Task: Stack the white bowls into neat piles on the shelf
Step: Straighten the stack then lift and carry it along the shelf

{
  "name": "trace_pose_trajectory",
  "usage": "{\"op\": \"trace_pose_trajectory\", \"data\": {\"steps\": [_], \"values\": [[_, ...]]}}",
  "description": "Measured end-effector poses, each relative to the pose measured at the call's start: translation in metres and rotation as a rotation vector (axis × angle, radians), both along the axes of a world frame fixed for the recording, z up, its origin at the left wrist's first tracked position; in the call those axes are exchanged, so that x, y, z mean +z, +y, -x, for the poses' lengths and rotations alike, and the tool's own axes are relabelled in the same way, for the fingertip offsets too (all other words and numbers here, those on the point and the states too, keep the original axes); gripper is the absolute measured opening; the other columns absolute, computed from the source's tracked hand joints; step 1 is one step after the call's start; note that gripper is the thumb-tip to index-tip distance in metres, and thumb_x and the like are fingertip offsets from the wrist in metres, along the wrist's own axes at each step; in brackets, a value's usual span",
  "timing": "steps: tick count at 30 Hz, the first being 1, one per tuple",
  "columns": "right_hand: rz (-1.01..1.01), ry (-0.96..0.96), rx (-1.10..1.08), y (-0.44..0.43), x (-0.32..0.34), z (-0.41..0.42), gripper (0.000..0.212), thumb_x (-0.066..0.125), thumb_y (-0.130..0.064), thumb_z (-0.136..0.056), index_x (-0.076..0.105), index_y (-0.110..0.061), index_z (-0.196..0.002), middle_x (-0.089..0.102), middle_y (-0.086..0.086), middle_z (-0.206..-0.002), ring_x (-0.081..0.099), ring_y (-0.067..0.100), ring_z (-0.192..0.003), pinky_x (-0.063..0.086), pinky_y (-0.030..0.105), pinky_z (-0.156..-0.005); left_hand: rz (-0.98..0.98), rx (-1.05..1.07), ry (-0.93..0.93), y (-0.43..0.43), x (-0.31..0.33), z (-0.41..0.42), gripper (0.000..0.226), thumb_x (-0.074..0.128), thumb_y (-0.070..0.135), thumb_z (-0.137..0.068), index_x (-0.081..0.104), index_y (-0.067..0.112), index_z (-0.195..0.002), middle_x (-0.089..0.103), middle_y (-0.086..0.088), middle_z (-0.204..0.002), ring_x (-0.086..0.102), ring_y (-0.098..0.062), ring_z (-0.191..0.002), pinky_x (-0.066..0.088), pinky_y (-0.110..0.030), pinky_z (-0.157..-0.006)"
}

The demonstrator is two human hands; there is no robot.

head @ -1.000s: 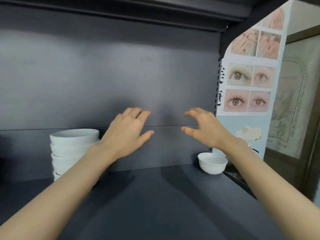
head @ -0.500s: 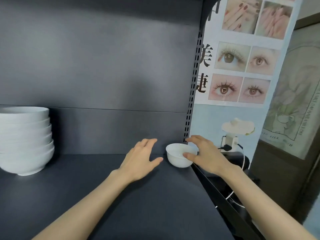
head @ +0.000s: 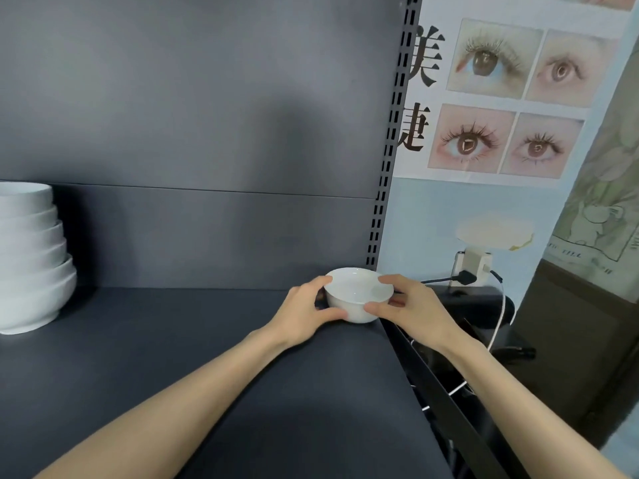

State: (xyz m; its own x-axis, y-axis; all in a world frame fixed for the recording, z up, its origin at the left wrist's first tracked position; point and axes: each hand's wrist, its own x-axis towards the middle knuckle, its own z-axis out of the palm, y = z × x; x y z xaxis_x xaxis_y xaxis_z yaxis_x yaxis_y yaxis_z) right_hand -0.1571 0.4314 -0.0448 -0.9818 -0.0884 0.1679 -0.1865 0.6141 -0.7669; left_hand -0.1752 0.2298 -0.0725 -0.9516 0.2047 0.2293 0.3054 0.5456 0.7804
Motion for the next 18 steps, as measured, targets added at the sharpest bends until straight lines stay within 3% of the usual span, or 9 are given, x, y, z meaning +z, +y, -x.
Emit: {"op": "trace_pose_trajectory", "data": {"steps": [4,7,10,13,16,18], "values": [[0.119,0.062,0.032,-0.008,0.007,0.001,0.052,0.080,-0.024,-0.075,0.056,-0.026,-0.122,0.064,-0.006,-0.115,0.063,0.008,-0.102,0.049,0.015,-0.084,-0.126,0.036,0.066,-0.012,0.018,-0.018,0.070,0.080,0.017,-0.075,0.047,0.011,-0.137,0.060,-0.002,-0.125,0.057,-0.011,-0.113,0.047,-0.019,-0.093],[0.194,0.170,0.160,-0.065,0.040,-0.021,0.046,0.079,-0.017,-0.076,0.056,-0.029,-0.115,0.062,-0.018,-0.109,0.060,-0.005,-0.095,0.046,0.003,-0.071,-0.324,0.168,0.176,-0.069,0.044,-0.058,0.074,0.083,0.014,-0.070,0.047,0.018,-0.135,0.060,0.011,-0.115,0.058,-0.006,-0.110,0.050,-0.022,-0.093],[0.312,0.220,0.211,-0.080,0.053,-0.035,0.057,0.079,-0.021,-0.074,0.054,-0.024,-0.125,0.058,-0.020,-0.117,0.057,-0.003,-0.104,0.048,0.007,-0.076,-0.462,0.191,0.175,-0.078,0.055,-0.075,0.086,0.083,0.012,-0.068,0.038,0.018,-0.141,0.059,0.007,-0.121,0.056,-0.008,-0.115,0.052,-0.019,-0.089],[0.366,0.247,0.244,-0.106,0.058,-0.047,0.068,0.079,-0.027,-0.072,0.049,-0.025,-0.133,0.056,-0.019,-0.123,0.056,-0.004,-0.109,0.048,0.014,-0.083,-0.589,0.216,0.172,-0.100,0.059,-0.105,0.088,0.085,0.017,-0.063,0.041,0.021,-0.139,0.059,0.013,-0.125,0.058,-0.004,-0.114,0.053,-0.014,-0.084],[0.396,0.258,0.367,-0.167,0.069,-0.076,0.073,0.080,-0.027,-0.071,0.046,-0.025,-0.136,0.056,-0.019,-0.124,0.055,-0.007,-0.109,0.047,0.006,-0.074,-0.658,0.233,0.225,-0.155,0.064,-0.151,0.077,0.084,0.024,-0.056,0.055,0.020,-0.127,0.064,0.013,-0.121,0.060,-0.002,-0.112,0.052,-0.013,-0.082],[0.424,0.239,0.439,-0.212,0.072,-0.099,0.073,0.080,-0.027,-0.071,0.047,-0.024,-0.136,0.057,-0.020,-0.123,0.055,-0.006,-0.110,0.048,0.007,-0.076,-0.665,0.256,0.255,-0.196,0.064,-0.182,0.064,0.084,0.018,-0.062,0.060,0.022,-0.121,0.068,0.012,-0.115,0.061,-0.003,-0.110,0.051,-0.014,-0.082]]}}
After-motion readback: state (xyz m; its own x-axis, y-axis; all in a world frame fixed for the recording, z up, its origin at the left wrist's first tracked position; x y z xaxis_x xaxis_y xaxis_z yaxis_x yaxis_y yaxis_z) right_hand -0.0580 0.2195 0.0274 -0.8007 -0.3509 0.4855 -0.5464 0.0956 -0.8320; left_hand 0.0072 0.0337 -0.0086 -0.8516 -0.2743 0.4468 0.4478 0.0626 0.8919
